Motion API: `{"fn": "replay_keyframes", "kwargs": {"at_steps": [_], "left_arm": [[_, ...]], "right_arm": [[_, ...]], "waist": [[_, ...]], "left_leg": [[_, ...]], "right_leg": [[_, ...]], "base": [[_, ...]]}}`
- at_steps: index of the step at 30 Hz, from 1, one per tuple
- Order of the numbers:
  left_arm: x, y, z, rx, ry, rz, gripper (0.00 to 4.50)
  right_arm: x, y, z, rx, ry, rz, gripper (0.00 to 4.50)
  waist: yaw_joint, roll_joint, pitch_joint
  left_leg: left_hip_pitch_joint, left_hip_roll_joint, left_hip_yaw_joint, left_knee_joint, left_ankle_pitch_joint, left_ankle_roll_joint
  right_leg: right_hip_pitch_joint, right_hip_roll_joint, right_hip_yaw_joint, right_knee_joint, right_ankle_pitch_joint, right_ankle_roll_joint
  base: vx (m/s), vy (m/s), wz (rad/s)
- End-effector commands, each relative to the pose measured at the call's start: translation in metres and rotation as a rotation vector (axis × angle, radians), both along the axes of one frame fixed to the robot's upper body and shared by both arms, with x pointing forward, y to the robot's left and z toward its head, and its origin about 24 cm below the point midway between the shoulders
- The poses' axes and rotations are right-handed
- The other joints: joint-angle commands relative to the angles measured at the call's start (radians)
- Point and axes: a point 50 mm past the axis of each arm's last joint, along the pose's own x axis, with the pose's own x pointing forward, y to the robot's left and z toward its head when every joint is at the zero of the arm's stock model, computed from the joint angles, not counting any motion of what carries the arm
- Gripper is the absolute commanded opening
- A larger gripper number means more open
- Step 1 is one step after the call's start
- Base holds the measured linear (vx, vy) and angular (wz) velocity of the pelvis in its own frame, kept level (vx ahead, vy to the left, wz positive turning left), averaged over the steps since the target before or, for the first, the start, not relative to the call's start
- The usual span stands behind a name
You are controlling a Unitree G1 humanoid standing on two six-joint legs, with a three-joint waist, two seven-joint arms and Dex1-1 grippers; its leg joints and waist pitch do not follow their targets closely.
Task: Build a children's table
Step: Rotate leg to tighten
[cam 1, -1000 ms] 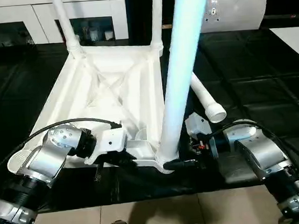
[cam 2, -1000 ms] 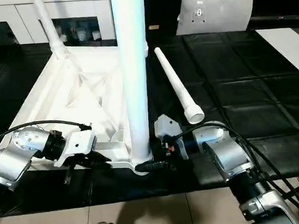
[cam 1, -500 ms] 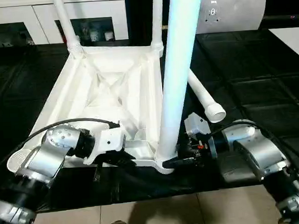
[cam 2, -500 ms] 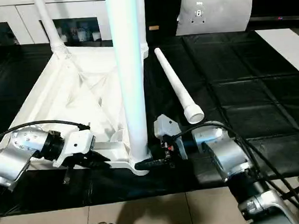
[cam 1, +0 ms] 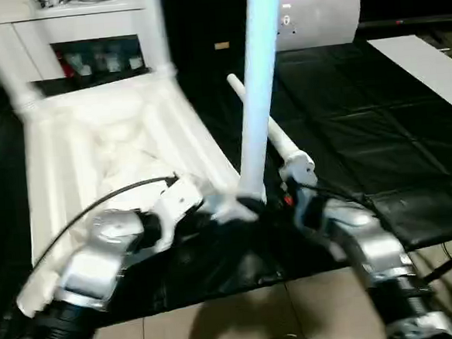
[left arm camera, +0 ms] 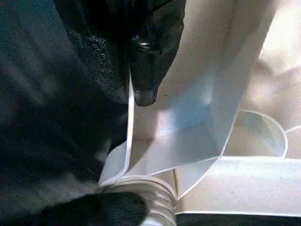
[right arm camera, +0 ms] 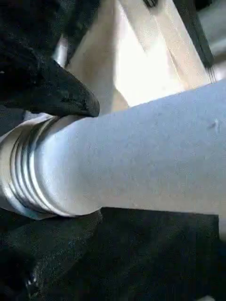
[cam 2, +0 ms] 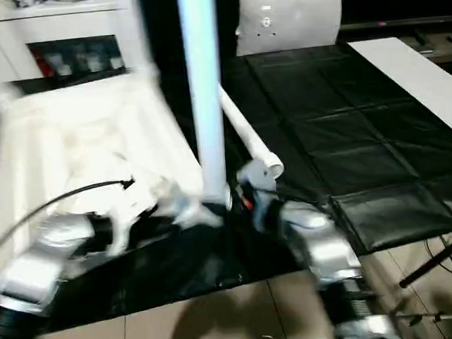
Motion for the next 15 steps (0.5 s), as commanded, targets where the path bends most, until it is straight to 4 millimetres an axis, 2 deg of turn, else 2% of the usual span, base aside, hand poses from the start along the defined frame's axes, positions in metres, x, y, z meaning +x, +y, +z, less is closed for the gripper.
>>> {"fn": "replay_keyframes", "kwargs": {"at_steps": [1, 3, 5, 6, 7, 8, 9, 10, 12, 15], "left_arm": [[0.010, -0.028, 0.026, -0.070, -0.137, 0.068, 0.00], [0.011, -0.040, 0.030, -0.070, -0.160, 0.071, 0.00], [0.008, -0.047, 0.030, -0.064, -0.165, 0.035, 0.00], [0.007, -0.048, 0.030, -0.055, -0.164, 0.021, 0.00], [0.006, -0.047, 0.030, -0.045, -0.164, 0.013, 0.00], [0.006, -0.044, 0.030, -0.039, -0.162, 0.008, 0.00], [0.006, -0.042, 0.029, -0.034, -0.160, 0.008, 0.00], [0.006, -0.039, 0.029, -0.030, -0.158, 0.004, 0.00], [0.006, -0.037, 0.029, -0.024, -0.154, 0.009, 0.00], [0.005, -0.027, 0.027, 0.000, -0.148, -0.039, 0.00]], "right_arm": [[-0.013, 0.057, -0.002, 0.077, 0.071, 0.141, 2.72], [-0.010, 0.062, -0.003, 0.059, 0.071, 0.073, 2.71], [-0.008, 0.061, -0.004, 0.032, 0.059, 0.030, 2.71], [-0.007, 0.059, -0.004, 0.028, 0.050, 0.011, 2.71], [-0.005, 0.056, -0.003, 0.032, 0.041, -0.011, 2.71], [-0.004, 0.052, -0.002, 0.042, 0.034, -0.033, 2.71], [-0.003, 0.050, -0.001, 0.053, 0.028, -0.046, 3.04], [-0.002, 0.048, 0.000, 0.065, 0.019, -0.053, 3.25], [-0.001, 0.046, 0.002, 0.074, 0.010, -0.062, 3.44], [-0.003, 0.038, 0.007, 0.062, -0.033, -0.014, 3.83]], "waist": [[0.005, 0.004, -0.062], [0.007, 0.004, -0.069], [0.009, 0.004, -0.074], [0.009, 0.003, -0.074], [0.010, 0.007, -0.076], [0.012, 0.007, -0.077], [0.011, 0.007, -0.076], [0.010, 0.013, -0.077], [0.009, 0.011, -0.076], [0.009, 0.015, -0.070]], "left_leg": [[0.004, 0.017, -0.011, -0.071, -0.273, 0.005], [0.001, 0.015, -0.010, -0.069, -0.231, 0.009], [-0.001, 0.014, -0.006, -0.066, -0.184, 0.029], [-0.001, 0.013, -0.005, -0.065, -0.172, 0.034], [-0.002, 0.013, -0.005, -0.065, -0.152, 0.040], [-0.003, 0.014, -0.005, -0.064, -0.134, 0.046], [-0.004, 0.014, -0.005, -0.065, -0.131, 0.047], [-0.003, 0.014, -0.006, -0.066, -0.137, 0.047], [-0.001, 0.014, -0.005, -0.066, -0.149, 0.047], [0.001, 0.014, -0.006, -0.070, -0.194, 0.036]], "right_leg": [[0.037, -0.069, 0.048, -0.105, -0.371, -0.141], [0.043, -0.066, 0.047, -0.098, -0.288, -0.149], [0.047, -0.065, 0.049, -0.090, -0.174, -0.168], [0.047, -0.064, 0.049, -0.089, -0.154, -0.171], [0.051, -0.065, 0.048, -0.087, -0.120, -0.178], [0.054, -0.065, 0.047, -0.083, -0.081, -0.186], [0.055, -0.065, 0.046, -0.082, -0.070, -0.189], [0.055, -0.065, 0.046, -0.082, -0.063, -0.194], [0.056, -0.065, 0.046, -0.083, -0.067, -0.198], [0.055, -0.065, 0.046, -0.091, -0.128, -0.190]], "base": [[0.000, 0.000, 0.00], [0.000, 0.000, 0.00], [0.000, 0.000, 0.00], [0.000, 0.000, 0.00], [0.000, 0.000, 0.00], [0.000, 0.000, 0.00], [0.000, 0.000, 0.00], [0.000, 0.000, 0.00], [0.000, 0.000, 0.00], [0.000, 0.000, 0.00]]}}
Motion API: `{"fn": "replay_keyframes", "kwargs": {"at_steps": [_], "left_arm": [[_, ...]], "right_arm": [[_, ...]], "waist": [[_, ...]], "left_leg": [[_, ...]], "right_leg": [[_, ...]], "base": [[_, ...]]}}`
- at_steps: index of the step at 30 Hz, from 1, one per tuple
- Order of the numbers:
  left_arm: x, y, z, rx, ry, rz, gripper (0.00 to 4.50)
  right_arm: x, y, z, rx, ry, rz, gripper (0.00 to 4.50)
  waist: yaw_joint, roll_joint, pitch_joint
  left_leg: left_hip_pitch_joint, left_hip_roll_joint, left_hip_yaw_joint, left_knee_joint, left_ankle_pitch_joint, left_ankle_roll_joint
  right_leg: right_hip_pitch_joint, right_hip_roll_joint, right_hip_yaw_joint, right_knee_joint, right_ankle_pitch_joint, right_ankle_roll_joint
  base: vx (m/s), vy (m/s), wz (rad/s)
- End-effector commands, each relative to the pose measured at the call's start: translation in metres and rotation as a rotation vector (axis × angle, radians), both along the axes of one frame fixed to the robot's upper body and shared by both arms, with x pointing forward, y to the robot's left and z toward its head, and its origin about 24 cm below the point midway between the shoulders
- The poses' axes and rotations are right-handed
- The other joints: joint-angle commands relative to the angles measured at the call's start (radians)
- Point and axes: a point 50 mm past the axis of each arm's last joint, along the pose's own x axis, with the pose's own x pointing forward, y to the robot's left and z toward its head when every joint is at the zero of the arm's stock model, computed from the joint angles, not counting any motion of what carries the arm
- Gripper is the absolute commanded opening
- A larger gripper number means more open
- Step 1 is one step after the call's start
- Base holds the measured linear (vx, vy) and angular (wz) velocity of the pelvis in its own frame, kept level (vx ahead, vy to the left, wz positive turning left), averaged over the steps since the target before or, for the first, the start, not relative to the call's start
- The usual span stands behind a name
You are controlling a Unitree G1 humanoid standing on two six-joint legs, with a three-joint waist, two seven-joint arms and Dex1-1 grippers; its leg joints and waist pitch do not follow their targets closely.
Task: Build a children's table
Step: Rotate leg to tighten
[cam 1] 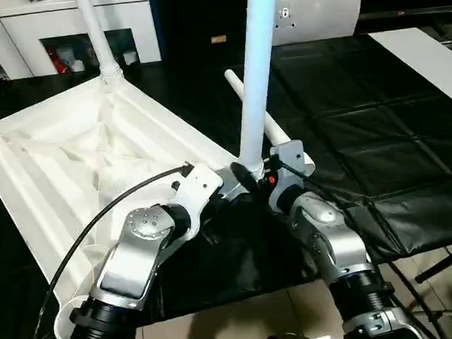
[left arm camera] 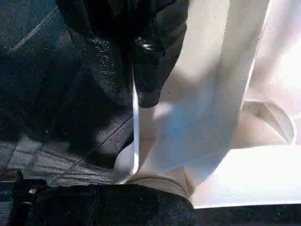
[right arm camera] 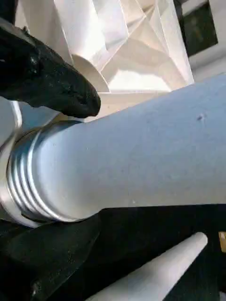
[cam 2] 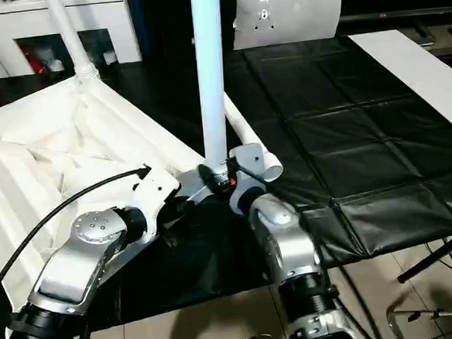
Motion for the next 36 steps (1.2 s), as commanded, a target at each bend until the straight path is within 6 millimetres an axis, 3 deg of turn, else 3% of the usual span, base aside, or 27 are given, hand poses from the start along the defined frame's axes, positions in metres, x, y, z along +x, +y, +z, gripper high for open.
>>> {"fn": "replay_keyframes", "kwargs": {"at_steps": [1, 4, 7, 11, 14, 21, 26, 36], "left_arm": [[0.002, -0.008, 0.020, -0.026, -0.088, -0.112, 0.00], [0.002, 0.001, 0.018, -0.009, -0.078, -0.146, 0.00], [-0.001, 0.015, 0.015, 0.011, -0.045, -0.264, 0.00], [-0.003, 0.025, 0.014, 0.051, -0.013, -0.368, 0.00], [-0.006, 0.037, 0.013, 0.108, 0.035, -0.559, 0.00], [-0.006, 0.039, 0.013, 0.125, 0.087, -0.721, 0.00], [-0.004, 0.040, 0.012, 0.146, 0.102, -0.802, 0.00], [0.003, 0.047, 0.011, 0.207, 0.116, -0.858, 0.00]], "right_arm": [[-0.010, 0.019, 0.003, 0.006, -0.023, 0.179, 3.88], [-0.012, 0.010, 0.005, -0.028, -0.054, 0.216, 4.20], [-0.018, -0.013, 0.012, -0.055, -0.109, 0.294, 4.40], [-0.022, -0.028, 0.018, -0.089, -0.138, 0.372, 4.46], [-0.029, -0.045, 0.023, -0.149, -0.136, 0.544, 4.46], [-0.037, -0.046, 0.019, -0.268, -0.109, 0.785, 4.46], [-0.037, -0.045, 0.019, -0.290, -0.094, 0.895, 4.46], [-0.035, -0.047, 0.019, -0.333, -0.054, 1.055, 3.55]], "waist": [[0.010, 0.014, -0.071], [0.012, 0.016, -0.069], [0.022, 0.014, -0.069], [0.037, 0.016, -0.069], [0.051, 0.014, -0.066], [0.063, 0.010, -0.066], [0.068, 0.006, -0.063], [0.067, 0.004, -0.062]], "left_leg": [[0.009, 0.015, -0.006, -0.056, -0.200, 0.035], [0.011, 0.017, -0.005, -0.057, -0.210, 0.031], [0.012, 0.018, -0.005, -0.058, -0.205, 0.034], [0.015, 0.019, -0.005, -0.058, -0.209, 0.038], [0.018, 0.020, -0.003, -0.059, -0.213, 0.043], [0.017, 0.023, -0.003, -0.059, -0.209, 0.037], [0.015, 0.021, -0.001, -0.058, -0.210, 0.044], [0.013, 0.024, -0.001, -0.057, -0.197, 0.050]], "right_leg": [[0.057, -0.067, 0.049, -0.077, -0.135, -0.184], [0.055, -0.066, 0.051, -0.077, -0.145, -0.182], [0.055, -0.066, 0.051, -0.076, -0.146, -0.176], [0.053, -0.066, 0.051, -0.076, -0.146, -0.173], [0.050, -0.067, 0.053, -0.077, -0.165, -0.165], [0.050, -0.072, 0.052, -0.072, -0.149, -0.190], [0.050, -0.074, 0.052, -0.075, -0.183, -0.184], [0.052, -0.074, 0.050, -0.071, -0.166, -0.200]], "base": [[0.000, 0.000, 0.00], [0.000, 0.000, 0.00], [0.000, 0.000, 0.00], [0.000, 0.000, 0.00], [0.000, 0.000, 0.00], [0.000, 0.000, 0.00], [0.000, 0.000, 0.00], [0.000, 0.000, 0.00]]}}
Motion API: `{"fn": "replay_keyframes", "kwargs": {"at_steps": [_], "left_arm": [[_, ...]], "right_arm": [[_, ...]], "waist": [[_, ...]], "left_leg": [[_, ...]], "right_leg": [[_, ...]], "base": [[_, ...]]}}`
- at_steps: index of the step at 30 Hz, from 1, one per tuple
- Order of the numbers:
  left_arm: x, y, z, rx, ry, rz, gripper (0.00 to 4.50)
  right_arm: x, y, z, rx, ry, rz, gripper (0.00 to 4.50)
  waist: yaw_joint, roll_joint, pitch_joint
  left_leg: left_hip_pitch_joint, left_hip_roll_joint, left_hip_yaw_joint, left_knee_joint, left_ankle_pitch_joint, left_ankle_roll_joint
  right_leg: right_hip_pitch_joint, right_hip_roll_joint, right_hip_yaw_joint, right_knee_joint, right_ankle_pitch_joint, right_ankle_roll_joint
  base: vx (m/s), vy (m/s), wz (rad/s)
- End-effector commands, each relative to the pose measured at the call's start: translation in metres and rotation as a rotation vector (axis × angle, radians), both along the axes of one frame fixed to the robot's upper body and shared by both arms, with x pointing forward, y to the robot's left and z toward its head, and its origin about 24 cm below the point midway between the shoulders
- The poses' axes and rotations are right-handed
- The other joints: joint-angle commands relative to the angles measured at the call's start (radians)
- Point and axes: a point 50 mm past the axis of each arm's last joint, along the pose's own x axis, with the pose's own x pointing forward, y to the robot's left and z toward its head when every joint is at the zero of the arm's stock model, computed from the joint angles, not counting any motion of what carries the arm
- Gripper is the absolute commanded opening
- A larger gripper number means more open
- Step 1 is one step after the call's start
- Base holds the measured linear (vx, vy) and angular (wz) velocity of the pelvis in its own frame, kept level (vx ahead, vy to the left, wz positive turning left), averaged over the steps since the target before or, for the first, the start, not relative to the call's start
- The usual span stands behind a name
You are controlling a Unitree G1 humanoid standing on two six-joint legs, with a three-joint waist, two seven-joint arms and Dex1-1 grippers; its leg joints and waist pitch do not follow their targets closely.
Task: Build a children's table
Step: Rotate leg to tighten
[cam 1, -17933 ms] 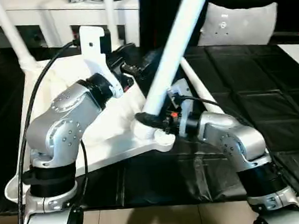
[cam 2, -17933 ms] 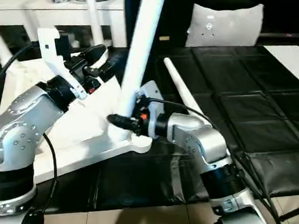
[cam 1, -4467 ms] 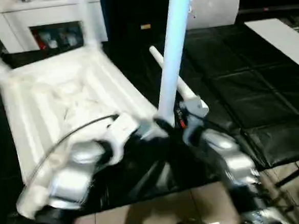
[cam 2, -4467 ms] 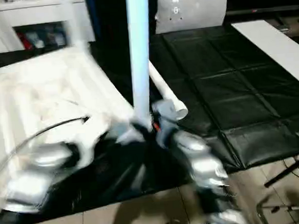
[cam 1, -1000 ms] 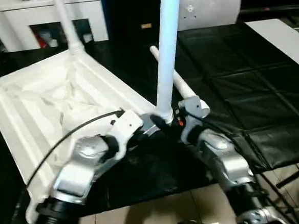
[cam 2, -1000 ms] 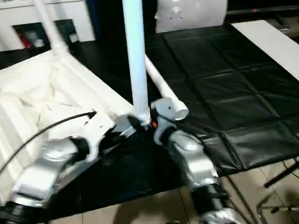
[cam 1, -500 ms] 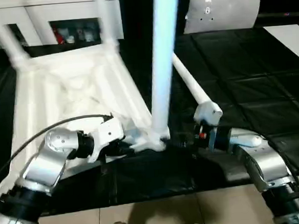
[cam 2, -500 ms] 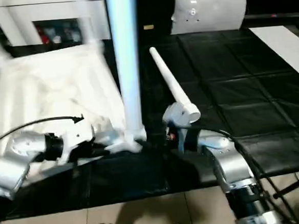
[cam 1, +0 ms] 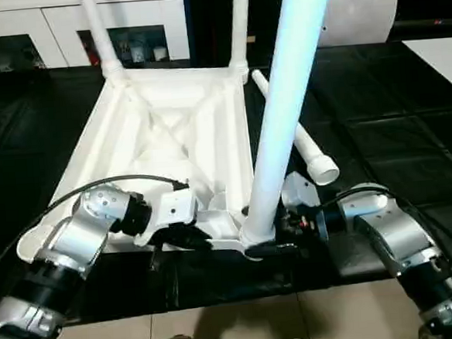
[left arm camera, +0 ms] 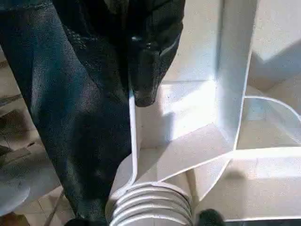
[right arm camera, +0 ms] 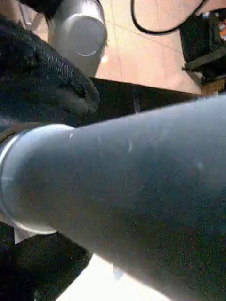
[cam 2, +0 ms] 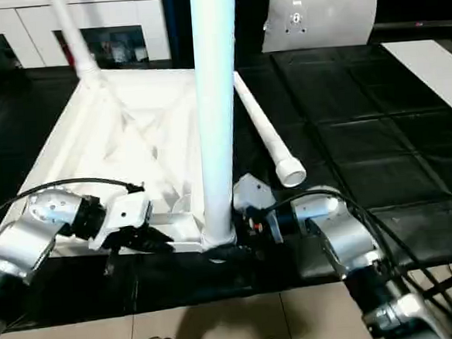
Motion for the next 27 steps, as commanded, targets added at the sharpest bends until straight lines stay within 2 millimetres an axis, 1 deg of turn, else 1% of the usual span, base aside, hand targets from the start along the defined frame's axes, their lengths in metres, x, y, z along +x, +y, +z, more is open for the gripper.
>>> {"fn": "replay_keyframes", "kwargs": {"at_steps": [1, 2, 6, 7, 8, 13, 17, 18, 19, 21, 23, 24, 25, 26, 27], "left_arm": [[-0.001, -0.003, 0.002, 0.033, -0.007, -0.067, 0.00], [0.000, -0.003, 0.002, 0.033, -0.007, -0.070, 0.00], [0.000, -0.002, 0.001, 0.037, -0.007, -0.079, 0.00], [0.001, -0.001, 0.002, 0.039, -0.008, -0.080, 0.00], [0.001, -0.001, 0.002, 0.041, -0.009, -0.082, 0.00], [0.000, 0.002, 0.001, 0.038, -0.004, -0.068, 0.00], [-0.004, 0.001, 0.002, -0.015, 0.001, 0.011, 0.00], [-0.005, 0.001, 0.002, -0.026, -0.001, 0.036, 0.00], [-0.006, 0.001, 0.003, -0.043, -0.006, 0.099, 0.00], [-0.006, 0.001, 0.004, -0.065, -0.020, 0.169, 0.00], [-0.005, -0.007, 0.008, -0.148, -0.049, 0.329, 0.00], [-0.006, -0.010, 0.009, -0.171, -0.056, 0.388, 0.00], [-0.006, -0.013, 0.009, -0.185, -0.064, 0.433, 0.00], [-0.006, -0.017, 0.008, -0.202, -0.073, 0.498, 0.00], [-0.006, -0.017, 0.007, -0.205, -0.074, 0.512, 0.00]], "right_arm": [[0.000, -0.002, 0.001, -0.020, -0.003, 0.034, 3.46], [0.001, -0.002, 0.002, -0.020, -0.003, 0.038, 3.27], [0.001, -0.002, 0.002, -0.020, 0.007, 0.059, 2.93], [0.001, -0.001, 0.002, -0.021, 0.009, 0.065, 2.93], [0.002, -0.001, 0.002, -0.022, 0.009, 0.068, 2.78], [0.000, 0.002, -0.001, -0.011, 0.030, 0.081, 2.69], [-0.006, 0.009, -0.006, 0.026, 0.071, 0.059, 2.64], [-0.008, 0.010, -0.007, 0.039, 0.081, 0.047, 2.63], [-0.009, 0.014, -0.008, 0.066, 0.095, 0.014, 2.63], [-0.010, 0.018, -0.010, 0.090, 0.104, -0.027, 2.63], [-0.009, 0.032, -0.015, 0.138, 0.111, -0.163, 2.63], [-0.008, 0.038, -0.017, 0.157, 0.115, -0.222, 2.62], [-0.006, 0.043, -0.019, 0.169, 0.122, -0.273, 2.62], [-0.006, 0.049, -0.022, 0.177, 0.133, -0.325, 2.62], [-0.005, 0.050, -0.023, 0.178, 0.136, -0.335, 2.62]], "waist": [[-0.009, 0.004, -0.063], [-0.008, 0.004, -0.062], [-0.008, 0.004, -0.062], [-0.007, 0.002, -0.061], [-0.007, 0.003, -0.061], [-0.007, 0.003, -0.059], [-0.010, 0.003, -0.059], [-0.009, 0.006, -0.057], [-0.010, 0.005, -0.057], [-0.012, 0.005, -0.055], [-0.021, 0.007, -0.044], [-0.026, 0.006, -0.042], [-0.034, 0.003, -0.041], [-0.045, 0.001, -0.038], [-0.058, 0.000, -0.037]], "left_leg": [[0.015, 0.025, -0.002, -0.059, -0.203, 0.048], [0.015, 0.026, -0.002, -0.060, -0.201, 0.048], [0.016, 0.026, -0.002, -0.061, -0.205, 0.046], [0.016, 0.027, -0.002, -0.061, -0.206, 0.047], [0.015, 0.027, -0.002, -0.061, -0.205, 0.047], [0.016, 0.028, -0.002, -0.063, -0.216, 0.044], [0.015, 0.028, -0.003, -0.064, -0.213, 0.044], [0.015, 0.030, -0.002, -0.066, -0.212, 0.043], [0.015, 0.029, -0.002, -0.066, -0.212, 0.043], [0.015, 0.029, -0.003, -0.069, -0.226, 0.040], [0.015, 0.028, -0.005, -0.075, -0.276, 0.018], [0.015, 0.029, -0.006, -0.078, -0.295, 0.012], [0.016, 0.027, -0.009, -0.080, -0.309, 0.002], [0.010, 0.019, -0.014, -0.082, -0.327, -0.004], [0.008, 0.019, -0.015, -0.083, -0.324, -0.009]], "right_leg": [[0.049, -0.073, 0.051, -0.072, -0.180, -0.199], [0.048, -0.073, 0.051, -0.072, -0.181, -0.199], [0.048, -0.072, 0.051, -0.072, -0.183, -0.201], [0.048, -0.073, 0.051, -0.072, -0.185, -0.201], [0.048, -0.073, 0.051, -0.071, -0.185, -0.201], [0.046, -0.074, 0.051, -0.074, -0.206, -0.198], [0.046, -0.073, 0.051, -0.072, -0.196, -0.202], [0.046, -0.073, 0.052, -0.073, -0.195, -0.200], [0.046, -0.073, 0.052, -0.073, -0.193, -0.202], [0.045, -0.073, 0.051, -0.076, -0.221, -0.197], [0.040, -0.076, 0.051, -0.084, -0.308, -0.184], [0.041, -0.076, 0.052, -0.087, -0.341, -0.176], [0.040, -0.077, 0.051, -0.092, -0.396, -0.161], [0.044, -0.075, 0.045, -0.100, -0.474, -0.127], [0.042, -0.076, 0.046, -0.103, -0.493, -0.110]], "base": [[0.000, 0.000, 0.00], [0.000, 0.000, 0.00], [0.000, 0.000, 0.00], [0.000, 0.000, 0.00], [0.000, 0.000, 0.00], [0.000, 0.000, 0.00], [0.000, 0.000, 0.00], [0.000, 0.000, 0.00], [0.000, 0.000, 0.00], [0.000, 0.000, 0.00], [0.000, 0.000, 0.00], [0.000, 0.000, 0.00], [0.000, 0.000, 0.00], [0.000, 0.000, 0.00], [0.000, 0.000, 0.00]]}}
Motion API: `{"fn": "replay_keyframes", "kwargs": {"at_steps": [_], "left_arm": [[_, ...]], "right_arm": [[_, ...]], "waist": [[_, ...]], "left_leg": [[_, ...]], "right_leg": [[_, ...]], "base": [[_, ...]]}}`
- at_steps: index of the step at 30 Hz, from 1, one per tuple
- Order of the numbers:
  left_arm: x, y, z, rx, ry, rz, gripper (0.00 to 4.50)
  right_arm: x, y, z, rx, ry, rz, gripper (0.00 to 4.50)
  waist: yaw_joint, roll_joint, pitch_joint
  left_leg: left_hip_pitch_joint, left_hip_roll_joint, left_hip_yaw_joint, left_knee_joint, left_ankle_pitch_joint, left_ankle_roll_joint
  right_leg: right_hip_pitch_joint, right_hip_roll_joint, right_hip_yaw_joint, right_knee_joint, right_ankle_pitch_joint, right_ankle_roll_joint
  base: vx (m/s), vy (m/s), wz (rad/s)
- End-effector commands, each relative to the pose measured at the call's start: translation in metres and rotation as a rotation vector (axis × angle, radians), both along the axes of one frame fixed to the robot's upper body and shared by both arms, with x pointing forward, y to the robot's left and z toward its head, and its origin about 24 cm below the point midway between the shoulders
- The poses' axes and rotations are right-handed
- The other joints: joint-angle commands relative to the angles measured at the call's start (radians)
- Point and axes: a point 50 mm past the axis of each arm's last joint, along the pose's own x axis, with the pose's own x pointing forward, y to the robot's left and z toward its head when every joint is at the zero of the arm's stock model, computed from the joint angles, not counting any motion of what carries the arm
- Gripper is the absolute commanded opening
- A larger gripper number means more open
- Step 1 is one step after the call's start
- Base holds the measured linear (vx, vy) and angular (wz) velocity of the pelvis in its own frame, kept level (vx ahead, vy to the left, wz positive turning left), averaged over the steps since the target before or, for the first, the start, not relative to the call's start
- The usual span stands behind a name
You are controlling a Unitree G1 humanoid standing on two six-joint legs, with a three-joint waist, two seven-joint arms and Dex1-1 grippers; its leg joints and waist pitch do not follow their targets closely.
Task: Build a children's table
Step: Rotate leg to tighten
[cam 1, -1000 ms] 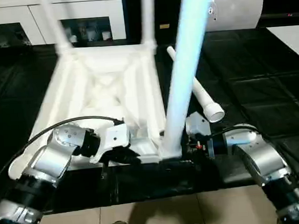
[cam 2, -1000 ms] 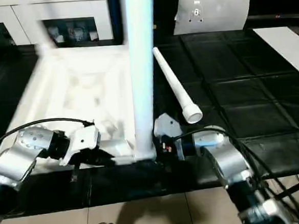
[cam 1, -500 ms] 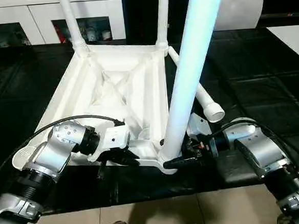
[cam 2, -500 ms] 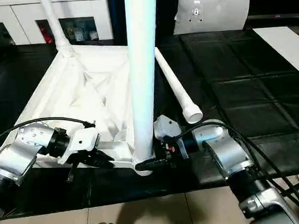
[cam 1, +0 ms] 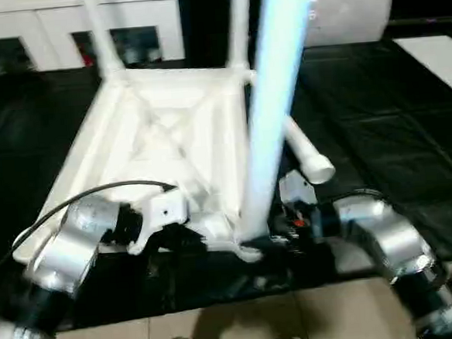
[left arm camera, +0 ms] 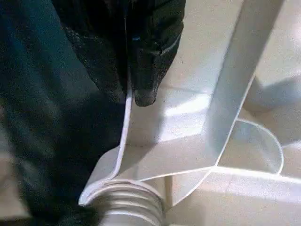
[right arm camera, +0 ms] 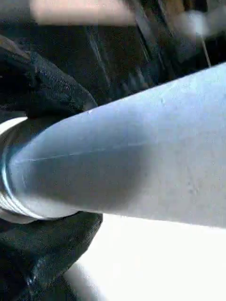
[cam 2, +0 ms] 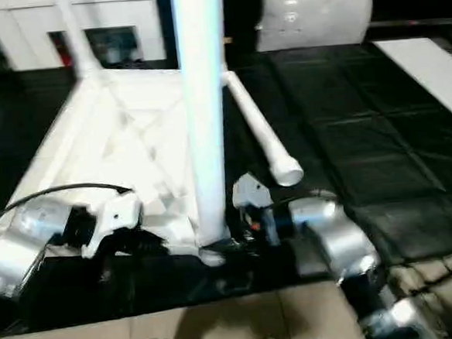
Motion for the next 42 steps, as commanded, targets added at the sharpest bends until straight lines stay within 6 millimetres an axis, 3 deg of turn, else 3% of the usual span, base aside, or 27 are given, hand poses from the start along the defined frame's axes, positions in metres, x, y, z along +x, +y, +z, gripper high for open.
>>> {"fn": "replay_keyframes", "kwargs": {"at_steps": [1, 4, 7, 11, 12, 13, 14, 17, 19, 20, 22, 23, 27, 30, 33, 36, 41, 42], "left_arm": [[0.007, -0.017, 0.014, -0.087, -0.097, 0.111, 0.00], [0.013, -0.031, 0.016, -0.129, -0.130, 0.250, 0.00], [0.022, -0.042, 0.022, -0.151, -0.168, 0.379, 0.00], [0.031, -0.060, 0.033, -0.172, -0.228, 0.495, 0.00], [0.031, -0.061, 0.034, -0.175, -0.231, 0.500, 0.00], [0.031, -0.067, 0.036, -0.182, -0.239, 0.505, 0.00], [0.031, -0.071, 0.037, -0.179, -0.242, 0.494, 0.00], [0.030, -0.068, 0.035, -0.162, -0.241, 0.464, 0.00], [0.030, -0.066, 0.034, -0.155, -0.240, 0.459, 0.00], [0.030, -0.062, 0.033, -0.138, -0.242, 0.441, 0.00], [0.029, -0.057, 0.032, -0.131, -0.241, 0.430, 0.00], [0.029, -0.055, 0.032, -0.128, -0.241, 0.420, 0.00], [0.032, -0.046, 0.032, -0.118, -0.252, 0.397, 0.00], [0.036, -0.042, 0.033, -0.119, -0.260, 0.395, 0.00], [0.042, -0.037, 0.034, -0.115, -0.279, 0.395, 0.00], [0.050, -0.034, 0.035, -0.130, -0.302, 0.414, 0.00], [0.061, -0.034, 0.039, -0.191, -0.326, 0.466, 0.00], [0.062, -0.033, 0.041, -0.218, -0.317, 0.479, 0.00]], "right_arm": [[-0.012, 0.038, -0.010, 0.027, 0.064, 0.083, 2.62], [-0.003, 0.054, -0.014, 0.059, 0.107, -0.100, 2.61], [0.005, 0.066, -0.015, 0.085, 0.160, -0.241, 2.61], [0.016, 0.085, -0.010, 0.137, 0.226, -0.409, 2.58], [0.016, 0.087, -0.010, 0.139, 0.230, -0.419, 2.58], [0.018, 0.091, -0.009, 0.135, 0.229, -0.438, 2.58], [0.019, 0.092, -0.008, 0.124, 0.210, -0.457, 2.58], [0.020, 0.089, -0.008, 0.112, 0.180, -0.477, 2.58], [0.021, 0.087, -0.007, 0.112, 0.173, -0.488, 2.58], [0.022, 0.085, -0.005, 0.124, 0.159, -0.492, 2.91], [0.023, 0.082, -0.002, 0.142, 0.148, -0.494, 2.91], [0.024, 0.080, 0.000, 0.152, 0.138, -0.501, 3.25], [0.026, 0.069, 0.006, 0.173, 0.102, -0.486, 3.47], [0.024, 0.061, 0.011, 0.182, 0.073, -0.453, 3.74], [0.017, 0.049, 0.014, 0.178, 0.051, -0.426, 4.07], [0.007, 0.035, 0.013, 0.150, 0.041, -0.410, 4.24], [0.002, 0.017, 0.013, 0.098, 0.005, -0.480, 4.44], [0.001, 0.015, 0.014, 0.112, 0.014, -0.484, 4.44]], "waist": [[0.002, 0.001, -0.039], [-0.011, -0.007, -0.039], [-0.013, -0.003, -0.042], [-0.017, 0.001, -0.051], [-0.016, 0.001, -0.061], [-0.016, 0.001, -0.061], [-0.015, -0.001, -0.067], [-0.012, 0.001, -0.069], [-0.012, 0.003, -0.067], [-0.010, 0.012, -0.068], [-0.012, 0.010, -0.066], [-0.014, 0.007, -0.068], [-0.015, 0.008, -0.069], [-0.014, 0.005, -0.071], [-0.007, 0.007, -0.081], [-0.004, 0.004, -0.088], [0.002, -0.002, -0.093], [0.001, -0.003, -0.094]], "left_leg": [[0.003, 0.018, -0.018, -0.076, -0.329, -0.004], [0.006, 0.015, -0.014, -0.070, -0.319, 0.011], [0.006, 0.014, -0.014, -0.069, -0.282, 0.013], [0.005, 0.020, -0.010, -0.069, -0.245, 0.017], [0.001, 0.017, -0.009, -0.064, -0.189, 0.018], [0.001, 0.017, -0.009, -0.064, -0.189, 0.018], [-0.006, 0.016, -0.007, -0.056, -0.109, 0.039], [-0.006, 0.014, -0.004, -0.052, -0.075, 0.065], [-0.003, 0.015, -0.003, -0.054, -0.100, 0.067], [-0.001, 0.016, -0.005, -0.054, -0.124, 0.060], [-0.001, 0.017, -0.005, -0.057, -0.149, 0.047], [0.001, 0.017, -0.004, -0.057, -0.158, 0.039], [0.000, 0.017, -0.005, -0.057, -0.168, 0.030], [0.000, 0.016, -0.004, -0.056, -0.154, 0.032], [0.005, 0.018, -0.003, -0.050, -0.114, 0.043], [-0.004, 0.015, -0.005, -0.046, -0.075, 0.063], [-0.004, 0.015, -0.004, -0.041, -0.064, 0.066], [-0.004, 0.015, -0.004, -0.040, -0.076, 0.060]], "right_leg": [[0.040, -0.076, 0.043, -0.105, -0.511, -0.104], [0.031, -0.075, 0.047, -0.115, -0.531, -0.091], [0.030, -0.072, 0.047, -0.112, -0.487, -0.094], [0.032, -0.064, 0.051, -0.094, -0.310, -0.134], [0.041, -0.062, 0.049, -0.082, -0.196, -0.155], [0.041, -0.062, 0.049, -0.082, -0.196, -0.155], [0.048, -0.061, 0.050, -0.067, -0.050, -0.180], [0.053, -0.061, 0.049, -0.059, 0.052, -0.204], [0.053, -0.063, 0.049, -0.063, 0.023, -0.207], [0.053, -0.065, 0.049, -0.065, -0.017, -0.206], [0.053, -0.065, 0.049, -0.070, -0.064, -0.196], [0.052, -0.064, 0.050, -0.071, -0.081, -0.192], [0.054, -0.065, 0.051, -0.072, -0.102, -0.183], [0.056, -0.062, 0.051, -0.071, -0.086, -0.179], [0.056, -0.061, 0.052, -0.061, -0.011, -0.197], [0.065, -0.063, 0.050, -0.054, 0.064, -0.207], [0.066, -0.065, 0.051, -0.050, 0.065, -0.214], [0.066, -0.067, 0.050, -0.053, 0.027, -0.214]], "base": [[0.000, 0.000, 0.00], [0.000, 0.000, 0.00], [0.000, 0.000, 0.00], [0.000, 0.000, 0.00], [0.000, 0.000, 0.00], [0.000, 0.000, 0.00], [0.000, 0.000, 0.00], [0.000, 0.000, 0.00], [0.000, 0.000, 0.00], [0.000, 0.000, 0.00], [0.000, 0.000, 0.00], [0.000, 0.000, 0.00], [0.000, 0.000, 0.00], [0.000, 0.000, 0.00], [0.000, 0.000, 0.00], [0.000, 0.000, 0.00], [0.000, 0.000, 0.00], [0.000, 0.000, 0.00]]}}
